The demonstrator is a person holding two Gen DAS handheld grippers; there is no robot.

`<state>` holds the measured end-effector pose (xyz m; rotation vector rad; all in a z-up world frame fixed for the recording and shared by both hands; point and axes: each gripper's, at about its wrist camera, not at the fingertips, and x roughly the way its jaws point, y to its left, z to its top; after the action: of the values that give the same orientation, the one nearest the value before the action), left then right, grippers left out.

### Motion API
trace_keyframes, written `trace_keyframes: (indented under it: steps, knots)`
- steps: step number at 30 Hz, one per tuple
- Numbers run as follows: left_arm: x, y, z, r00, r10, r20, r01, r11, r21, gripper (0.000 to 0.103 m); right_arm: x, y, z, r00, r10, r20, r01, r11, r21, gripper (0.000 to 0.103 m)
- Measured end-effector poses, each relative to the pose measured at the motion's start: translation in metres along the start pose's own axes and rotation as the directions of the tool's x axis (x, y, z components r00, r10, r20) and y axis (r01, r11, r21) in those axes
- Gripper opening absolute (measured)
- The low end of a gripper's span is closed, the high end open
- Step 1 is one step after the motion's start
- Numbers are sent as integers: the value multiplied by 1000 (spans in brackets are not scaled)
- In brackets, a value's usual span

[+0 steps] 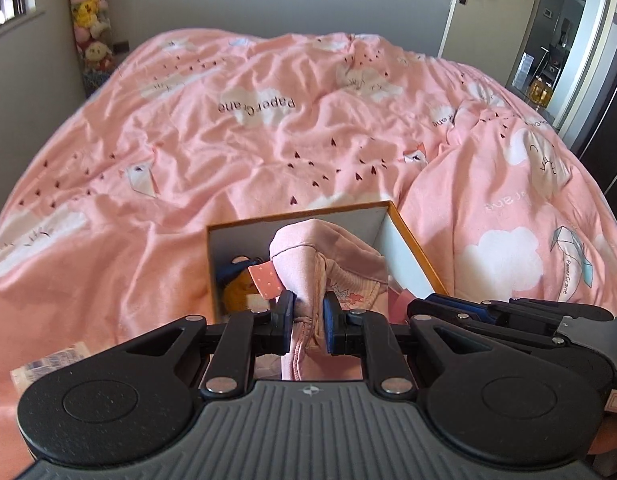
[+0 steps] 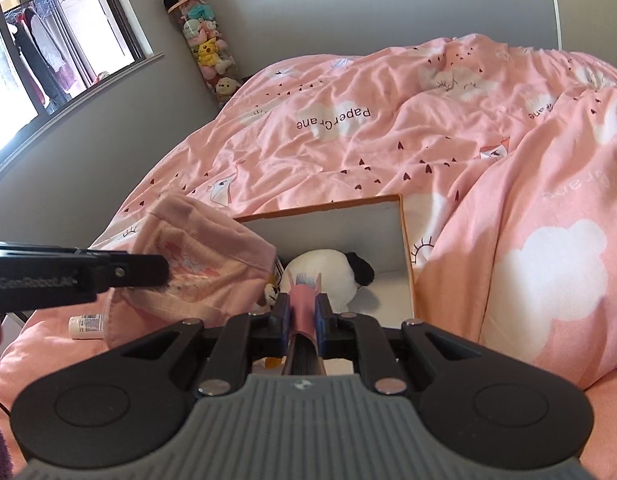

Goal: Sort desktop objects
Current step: 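Lower the pink cap and pink stapler into the shoebox with both tools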

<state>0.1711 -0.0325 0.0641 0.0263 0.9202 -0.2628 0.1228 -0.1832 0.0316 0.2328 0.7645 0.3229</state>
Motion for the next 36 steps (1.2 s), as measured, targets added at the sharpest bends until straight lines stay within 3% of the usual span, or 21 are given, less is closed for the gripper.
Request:
trace_keyframes:
  steps: [8, 14, 21, 28, 36]
  knots:
    - [46, -11, 20, 998, -15, -62, 14, 1000, -12, 17, 9, -22, 24, 998, -62, 27, 62, 998, -2, 13]
    - [75, -21, 28, 994, 40, -99, -39, 999, 4, 17, 26, -29, 36, 992, -122, 44, 122, 992, -20, 13]
    - [114, -31, 33, 988, 67, -137, -68, 998, -4, 17, 49, -41, 42, 991, -129, 34, 130, 992, 0, 13]
    - [138, -28, 40, 986, 6, -168, -19, 997, -73, 18, 68, -53, 39, 996, -92, -6, 92, 995, 25, 12]
    - [142, -12, 40, 972, -159, -171, 128, 976, -178, 23, 78, -65, 34, 998, -48, -45, 51, 996, 70, 10]
